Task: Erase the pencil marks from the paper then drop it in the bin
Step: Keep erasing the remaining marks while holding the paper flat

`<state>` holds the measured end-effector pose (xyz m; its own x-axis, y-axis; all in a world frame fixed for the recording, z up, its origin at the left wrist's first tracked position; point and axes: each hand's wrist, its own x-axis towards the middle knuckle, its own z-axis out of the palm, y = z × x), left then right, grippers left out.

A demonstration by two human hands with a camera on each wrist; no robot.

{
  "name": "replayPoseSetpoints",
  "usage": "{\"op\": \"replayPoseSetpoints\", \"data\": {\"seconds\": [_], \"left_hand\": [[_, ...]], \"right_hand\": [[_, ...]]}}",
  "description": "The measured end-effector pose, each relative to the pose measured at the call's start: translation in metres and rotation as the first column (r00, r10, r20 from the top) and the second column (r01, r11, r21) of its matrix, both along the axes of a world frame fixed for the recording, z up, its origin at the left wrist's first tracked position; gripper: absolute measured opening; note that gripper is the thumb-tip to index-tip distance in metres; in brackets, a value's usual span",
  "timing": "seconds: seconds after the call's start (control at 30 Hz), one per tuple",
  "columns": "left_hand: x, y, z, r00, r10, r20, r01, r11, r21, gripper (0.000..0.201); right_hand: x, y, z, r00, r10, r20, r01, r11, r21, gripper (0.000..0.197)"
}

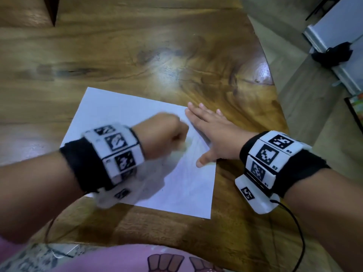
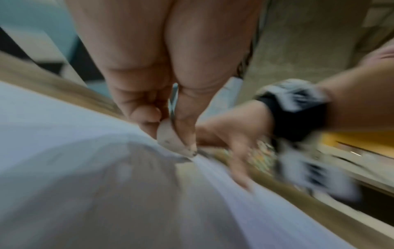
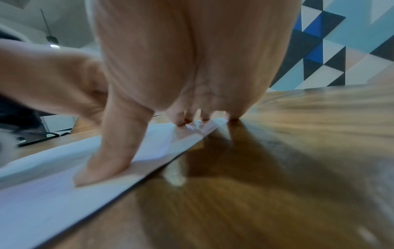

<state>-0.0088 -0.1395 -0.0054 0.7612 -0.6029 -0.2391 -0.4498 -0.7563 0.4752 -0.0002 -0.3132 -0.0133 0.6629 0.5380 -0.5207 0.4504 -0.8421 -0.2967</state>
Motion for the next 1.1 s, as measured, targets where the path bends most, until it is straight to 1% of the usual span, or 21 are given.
{"op": "replayPoseSetpoints", "data": {"seconds": [0.07,0.1,0.13,0.17,0.23,0.27,0.33,0.4,0.47,0.5,0.53,0.6,0.67,0.73,0.8,0.83,0.9,0.97,1.0,1.03,1.1], "left_hand": [[0.020,-0.012,0.002,0.988,0.149,0.051,-0.149,0.989,0.005,0.008],[0.023,-0.016,0.001,0.983,0.178,0.051,-0.179,0.984,0.015,0.006],[0.019,-0.016,0.000,0.985,0.164,0.050,-0.164,0.986,0.009,0.001],[0.010,-0.013,-0.001,0.992,0.123,0.041,-0.122,0.992,-0.017,0.005],[-0.016,0.000,-0.005,0.999,-0.041,-0.026,0.039,0.997,-0.072,0.011],[-0.028,0.006,-0.004,0.990,-0.117,-0.076,0.112,0.991,-0.068,0.012],[-0.036,0.014,-0.004,0.973,-0.178,-0.150,0.175,0.984,-0.032,0.009],[-0.019,0.011,-0.001,0.990,-0.118,-0.081,0.117,0.993,-0.010,0.007],[0.006,0.005,0.001,0.997,0.072,0.033,-0.072,0.997,-0.005,0.007],[0.016,0.002,0.001,0.987,0.147,0.061,-0.147,0.989,-0.007,0.009],[0.020,0.002,-0.001,0.981,0.182,0.064,-0.182,0.983,-0.013,0.010],[0.005,0.007,-0.006,0.988,0.154,0.025,-0.152,0.988,-0.039,0.007],[-0.029,0.021,-0.009,0.999,0.043,-0.034,-0.045,0.997,-0.067,0.008],[-0.056,0.034,-0.006,0.990,-0.042,-0.137,0.033,0.997,-0.065,0.012],[-0.057,0.037,-0.004,0.986,-0.069,-0.150,0.056,0.994,-0.090,0.012],[-0.049,0.033,-0.003,0.992,-0.049,-0.117,0.038,0.994,-0.098,0.010],[-0.021,0.021,-0.001,0.997,0.075,-0.004,-0.075,0.993,-0.092,0.006],[-0.002,0.016,-0.003,0.982,0.190,0.008,-0.189,0.979,-0.074,0.010],[-0.005,0.017,-0.005,0.982,0.190,0.002,-0.189,0.978,-0.086,0.013],[-0.015,0.019,-0.005,0.989,0.148,-0.010,-0.148,0.984,-0.103,0.017],[-0.044,0.025,-0.005,0.992,0.054,-0.110,-0.067,0.991,-0.116,0.015]], "right_hand": [[0.000,0.000,0.000,1.000,0.001,0.007,-0.001,1.000,-0.003,0.126],[0.000,0.000,0.001,1.000,0.003,0.007,-0.003,1.000,-0.005,0.127],[0.000,0.000,0.000,1.000,0.002,0.004,-0.002,1.000,-0.004,0.127],[0.001,0.000,0.000,1.000,-0.001,0.003,0.001,1.000,0.000,0.127],[0.001,0.000,-0.001,1.000,-0.001,0.000,0.001,1.000,-0.001,0.127],[0.001,0.000,-0.001,1.000,0.000,0.001,0.000,1.000,-0.005,0.128],[0.000,0.000,-0.001,1.000,0.002,-0.001,-0.002,1.000,-0.012,0.128],[0.000,0.000,0.000,1.000,0.003,0.001,-0.003,1.000,-0.009,0.128],[-0.001,0.000,0.001,1.000,0.003,0.001,-0.003,1.000,-0.006,0.127],[-0.001,0.000,0.002,1.000,0.001,0.001,-0.001,1.000,-0.008,0.126],[-0.001,0.000,0.003,1.000,0.001,-0.002,-0.001,1.000,-0.011,0.126],[0.000,0.001,0.003,1.000,0.001,-0.008,-0.001,1.000,-0.017,0.126],[0.001,0.001,0.001,1.000,0.004,-0.009,-0.004,1.000,-0.027,0.127],[0.001,0.001,0.000,1.000,0.005,-0.009,-0.006,1.000,-0.029,0.127],[0.001,0.001,-0.001,1.000,0.005,-0.005,-0.006,1.000,-0.029,0.128],[0.001,0.001,0.000,1.000,0.006,-0.003,-0.006,1.000,-0.029,0.128],[0.000,0.001,0.001,1.000,0.002,-0.001,-0.002,1.000,-0.022,0.127],[-0.001,0.001,0.002,1.000,-0.004,-0.005,0.004,1.000,-0.013,0.126],[0.000,0.001,0.002,1.000,-0.004,-0.007,0.004,1.000,-0.011,0.126],[0.000,0.001,0.002,1.000,-0.001,-0.006,0.001,1.000,-0.012,0.126],[0.000,0.001,0.000,1.000,0.000,0.001,0.000,1.000,-0.018,0.126]]}}
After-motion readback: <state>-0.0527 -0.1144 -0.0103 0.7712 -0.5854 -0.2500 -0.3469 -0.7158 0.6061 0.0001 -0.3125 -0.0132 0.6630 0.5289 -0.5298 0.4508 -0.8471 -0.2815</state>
